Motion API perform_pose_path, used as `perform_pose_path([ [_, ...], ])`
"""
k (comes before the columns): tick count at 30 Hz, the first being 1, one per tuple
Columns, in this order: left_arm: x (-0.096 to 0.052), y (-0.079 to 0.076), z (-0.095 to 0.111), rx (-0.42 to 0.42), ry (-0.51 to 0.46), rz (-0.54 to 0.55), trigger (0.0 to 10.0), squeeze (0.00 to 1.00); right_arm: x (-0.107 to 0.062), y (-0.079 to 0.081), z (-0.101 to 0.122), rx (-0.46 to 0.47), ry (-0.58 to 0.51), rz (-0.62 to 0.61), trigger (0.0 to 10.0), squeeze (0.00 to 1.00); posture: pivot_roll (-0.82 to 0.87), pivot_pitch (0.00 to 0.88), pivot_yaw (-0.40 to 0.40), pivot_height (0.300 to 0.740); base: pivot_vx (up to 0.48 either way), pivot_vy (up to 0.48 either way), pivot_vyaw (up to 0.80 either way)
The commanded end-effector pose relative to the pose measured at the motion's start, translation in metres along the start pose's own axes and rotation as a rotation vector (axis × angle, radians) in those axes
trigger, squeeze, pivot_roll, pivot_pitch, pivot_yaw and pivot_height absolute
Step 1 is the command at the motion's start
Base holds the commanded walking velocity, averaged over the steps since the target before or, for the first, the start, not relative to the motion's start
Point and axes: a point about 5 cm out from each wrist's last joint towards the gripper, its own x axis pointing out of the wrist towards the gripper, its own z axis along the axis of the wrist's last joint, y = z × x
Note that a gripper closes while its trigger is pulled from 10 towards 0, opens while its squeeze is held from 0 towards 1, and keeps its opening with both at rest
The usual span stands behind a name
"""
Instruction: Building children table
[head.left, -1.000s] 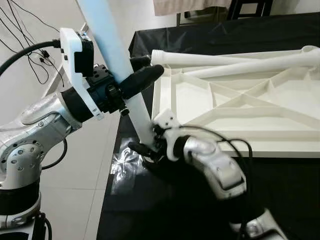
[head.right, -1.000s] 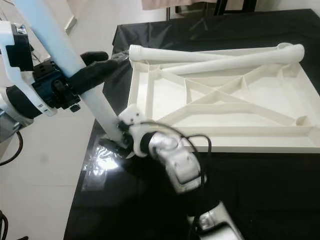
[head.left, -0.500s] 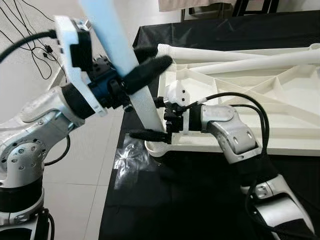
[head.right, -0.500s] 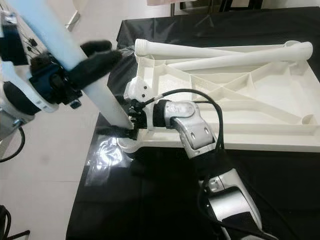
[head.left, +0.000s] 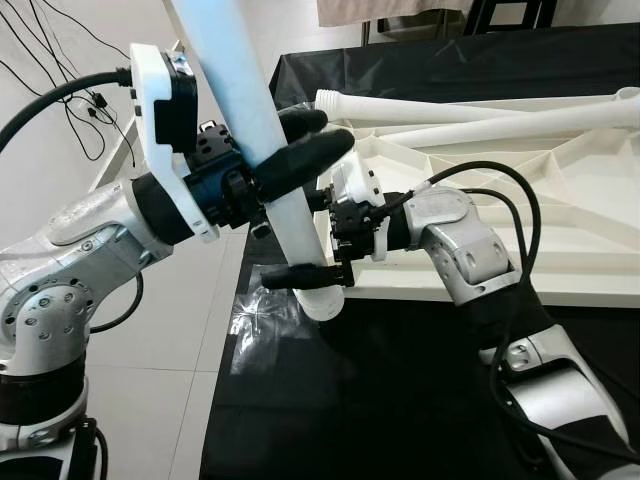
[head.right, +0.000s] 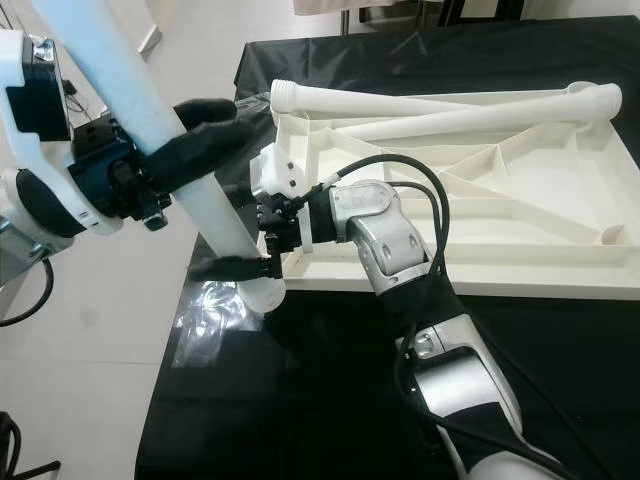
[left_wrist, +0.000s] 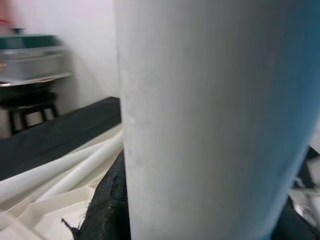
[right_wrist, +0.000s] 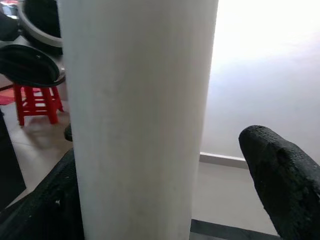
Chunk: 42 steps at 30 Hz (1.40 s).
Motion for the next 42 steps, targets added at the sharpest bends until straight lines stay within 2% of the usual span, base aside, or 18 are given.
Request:
perform_pose_path([
  [1, -0.002, -0.008, 0.0, 0.009, 0.046, -0.116, 0.0, 0.0, 0.006, 0.003, 0.003, -0.004, -0.025, 0.052, 5.8, 0.0, -0.01, 0.238, 0.092, 0.74, 0.0, 0.0, 0.0],
  [2, -0.003, -0.009, 0.002, 0.02, 0.052, -0.152, 0.0, 0.0, 0.008, 0.004, 0.002, 0.001, -0.029, 0.072, 5.8, 0.0, -0.01, 0.238, 0.092, 0.74, 0.0, 0.0, 0.0],
  [4, -0.003, -0.009, 0.002, 0.02, 0.052, -0.152, 0.0, 0.0, 0.008, 0.004, 0.002, 0.001, -0.029, 0.072, 5.8, 0.0, -0.01, 0.238, 0.092, 0.74, 0.0, 0.0, 0.0],
  [5, -0.005, -0.011, 0.004, 0.029, 0.054, -0.19, 0.0, 0.0, 0.009, 0.006, 0.001, 0.005, -0.032, 0.089, 4.0, 0.0, 0.0, 0.239, 0.092, 0.74, 0.0, 0.0, 0.0],
  [6, -0.005, -0.011, 0.007, 0.037, 0.06, -0.23, 0.0, 0.0, 0.012, 0.008, 0.0, 0.006, -0.034, 0.106, 0.0, 0.0, -0.01, 0.241, 0.092, 0.74, 0.0, 0.0, 0.0],
  [12, -0.004, -0.014, 0.013, 0.08, 0.064, -0.31, 0.0, 0.0, 0.019, 0.011, -0.003, 0.012, -0.043, 0.132, 0.0, 0.0, -0.01, 0.247, 0.091, 0.74, 0.0, 0.0, 0.0],
  [23, 0.0, -0.012, 0.02, 0.134, 0.02, -0.307, 0.0, 0.0, 0.023, 0.013, -0.004, 0.017, -0.053, 0.138, 0.0, 0.0, -0.02, 0.247, 0.086, 0.74, 0.0, 0.0, 0.0],
  [24, 0.001, -0.01, 0.02, 0.135, 0.018, -0.276, 10.0, 0.0, 0.025, 0.01, -0.004, 0.016, -0.056, 0.108, 0.0, 0.0, -0.02, 0.247, 0.085, 0.74, 0.0, 0.0, 0.0],
  [26, 0.001, -0.01, 0.02, 0.135, 0.018, -0.276, 10.0, 0.0, 0.025, 0.01, -0.004, 0.016, -0.056, 0.108, 0.0, 0.0, -0.02, 0.247, 0.085, 0.74, 0.0, 0.0, 0.0],
  [27, 0.001, -0.004, 0.021, 0.124, 0.003, -0.199, 10.0, 1.0, 0.027, 0.004, -0.004, 0.009, -0.061, 0.041, 0.0, 0.0, -0.02, 0.247, 0.085, 0.74, 0.0, 0.0, 0.0],
  [29, 0.001, -0.004, 0.021, 0.124, 0.003, -0.199, 10.0, 1.0, 0.027, 0.004, -0.004, 0.009, -0.061, 0.041, 0.0, 0.0, -0.02, 0.247, 0.085, 0.74, 0.0, 0.0, 0.0],
  [31, -0.009, 0.011, 0.021, 0.139, -0.024, 0.021, 10.0, 1.0, 0.023, -0.009, -0.003, 0.016, -0.07, -0.083, 0.0, 0.0, -0.02, 0.252, 0.081, 0.74, 0.0, 0.0, 0.0],
  [34, -0.009, 0.011, 0.021, 0.139, -0.024, 0.021, 10.0, 1.0, 0.023, -0.009, -0.003, 0.016, -0.07, -0.083, 0.0, 0.0, -0.02, 0.252, 0.081, 0.74, 0.0, 0.0, 0.0],
  [36, -0.022, 0.021, 0.018, 0.139, -0.029, 0.153, 10.0, 1.0, 0.019, -0.014, -0.002, 0.025, -0.074, -0.116, 0.0, 0.0, -0.01, 0.256, 0.078, 0.74, 0.0, 0.0, 0.0],
  [37, -0.022, 0.021, 0.018, 0.139, -0.029, 0.153, 10.0, 1.0, 0.019, -0.014, -0.002, 0.025, -0.074, -0.116, 0.0, 0.0, -0.01, 0.256, 0.078, 0.74, 0.0, 0.0, 0.0],
  [38, -0.031, 0.023, 0.013, 0.119, -0.02, 0.193, 10.0, 1.0, 0.015, -0.014, -0.002, 0.028, -0.071, -0.113, 0.0, 0.0, -0.01, 0.26, 0.077, 0.74, 0.0, 0.0, 0.0],
  [39, -0.031, 0.023, 0.013, 0.119, -0.02, 0.193, 10.0, 1.0, 0.015, -0.014, -0.002, 0.028, -0.071, -0.113, 0.0, 0.0, -0.01, 0.26, 0.077, 0.74, 0.0, 0.0, 0.0],
  [42, -0.049, 0.02, 0.005, 0.075, -0.009, 0.246, 10.0, 1.0, 0.008, -0.017, -0.002, 0.033, -0.063, -0.115, 0.0, 0.0, -0.01, 0.263, 0.075, 0.74, 0.0, 0.0, 0.0],
])
